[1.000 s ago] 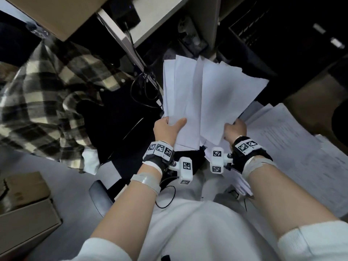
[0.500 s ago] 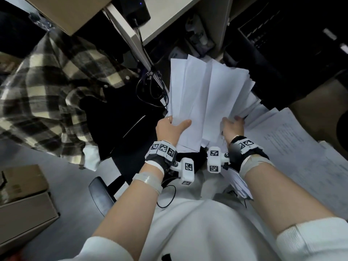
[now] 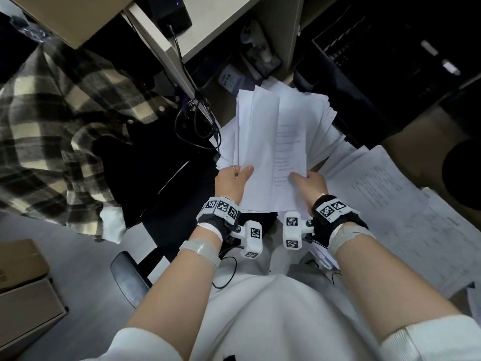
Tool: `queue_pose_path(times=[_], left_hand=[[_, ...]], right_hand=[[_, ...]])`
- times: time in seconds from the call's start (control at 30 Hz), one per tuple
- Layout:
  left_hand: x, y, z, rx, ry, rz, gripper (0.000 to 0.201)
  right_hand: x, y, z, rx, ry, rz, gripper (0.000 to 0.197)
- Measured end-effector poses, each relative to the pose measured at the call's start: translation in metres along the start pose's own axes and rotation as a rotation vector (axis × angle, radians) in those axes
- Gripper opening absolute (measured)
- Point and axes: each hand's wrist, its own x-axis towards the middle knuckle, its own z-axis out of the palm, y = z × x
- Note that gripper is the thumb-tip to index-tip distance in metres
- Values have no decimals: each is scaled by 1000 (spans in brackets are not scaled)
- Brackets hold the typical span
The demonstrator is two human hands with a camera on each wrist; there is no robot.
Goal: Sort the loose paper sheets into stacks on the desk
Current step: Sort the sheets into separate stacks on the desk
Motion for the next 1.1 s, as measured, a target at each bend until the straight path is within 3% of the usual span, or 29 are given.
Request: queue_pose_path(times=[0.1,0.27,0.4,0.5,0.6,0.73,0.87,0.93,1.1], left_hand=[[2,-4,-6,7,32,-3,55],[-1,-7,-4,-34,46,-46,55],[-10,13,16,-120,-72,-30,29],[-18,25,46,-113,-173,-30,33],[-30,28,79,-68,-215,-24,53],[-59,39,119,37,-268,28,39],[-88,34,147,80,-203,35,76],[-98,34,151,69,-171,21,75],[-108,30,144,65,-79,8,54]], right_hand=[[3,8,0,-75,104,-31,18],[0,11,4,-58,119,-16,17],[-5,19,-10,-4,150,14,21],[-15,30,-41,41,232,30,21],[-28,49,-81,89,349,80,22],[-43,83,-137,51,457,149,17],[-49,126,-175,68,558,266,28],[-49,141,-181,78,519,275,36],[-41,148,-171,66,416,293,88]])
